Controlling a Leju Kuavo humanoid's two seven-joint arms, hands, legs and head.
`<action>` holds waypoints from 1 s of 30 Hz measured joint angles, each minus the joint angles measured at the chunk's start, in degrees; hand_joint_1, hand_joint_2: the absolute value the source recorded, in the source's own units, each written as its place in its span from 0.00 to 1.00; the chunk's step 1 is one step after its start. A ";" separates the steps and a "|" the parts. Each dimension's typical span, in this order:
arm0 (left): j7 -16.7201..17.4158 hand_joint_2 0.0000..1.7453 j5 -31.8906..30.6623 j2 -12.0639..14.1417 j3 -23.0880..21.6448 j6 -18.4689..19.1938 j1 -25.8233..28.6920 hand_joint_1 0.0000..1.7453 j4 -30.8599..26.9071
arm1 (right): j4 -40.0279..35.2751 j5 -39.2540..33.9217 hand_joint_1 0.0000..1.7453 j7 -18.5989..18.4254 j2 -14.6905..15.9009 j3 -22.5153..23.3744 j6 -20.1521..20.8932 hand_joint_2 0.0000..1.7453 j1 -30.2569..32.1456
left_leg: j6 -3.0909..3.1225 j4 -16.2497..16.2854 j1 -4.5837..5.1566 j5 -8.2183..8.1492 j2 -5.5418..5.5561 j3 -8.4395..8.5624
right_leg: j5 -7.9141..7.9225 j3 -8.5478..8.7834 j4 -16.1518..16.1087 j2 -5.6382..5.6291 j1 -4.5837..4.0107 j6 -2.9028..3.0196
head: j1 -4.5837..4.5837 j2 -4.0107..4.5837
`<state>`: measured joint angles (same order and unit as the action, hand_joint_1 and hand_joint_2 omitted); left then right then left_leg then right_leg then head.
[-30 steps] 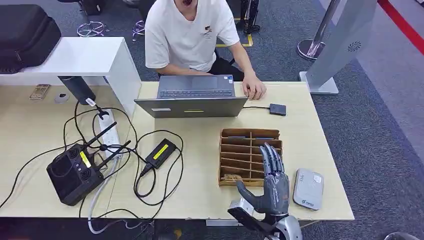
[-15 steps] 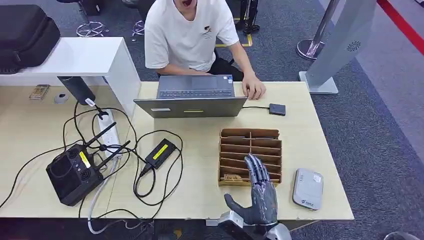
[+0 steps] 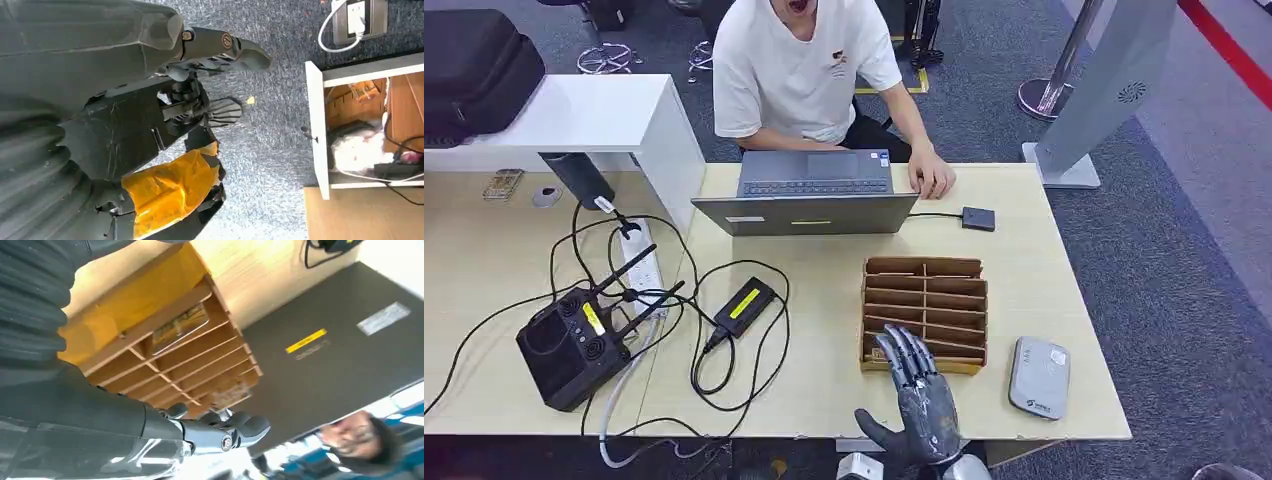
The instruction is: Pass the card to the sensor for recognition and then transmit it.
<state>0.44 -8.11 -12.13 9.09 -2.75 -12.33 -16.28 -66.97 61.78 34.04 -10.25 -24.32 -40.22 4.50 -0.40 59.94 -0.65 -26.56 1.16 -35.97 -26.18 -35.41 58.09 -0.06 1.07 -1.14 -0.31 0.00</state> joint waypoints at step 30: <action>1.68 1.00 -1.51 -0.39 0.04 -0.09 -0.45 0.00 0.00 | 1.46 14.46 0.00 3.34 -7.23 15.91 -0.04 1.00 0.03 | 0.03 0.00 0.03 0.03 0.25 -0.01 | 0.03 0.15 -0.02 0.27 0.03 0.00 | 0.02 0.00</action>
<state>2.12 -9.62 -12.52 9.14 -2.84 -12.78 -16.28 -65.51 76.24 37.38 -17.48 -8.42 -40.26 4.53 -0.37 59.95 -0.62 -26.53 1.41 -35.98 -26.15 -35.26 58.07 0.21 1.10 -1.15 -0.28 0.00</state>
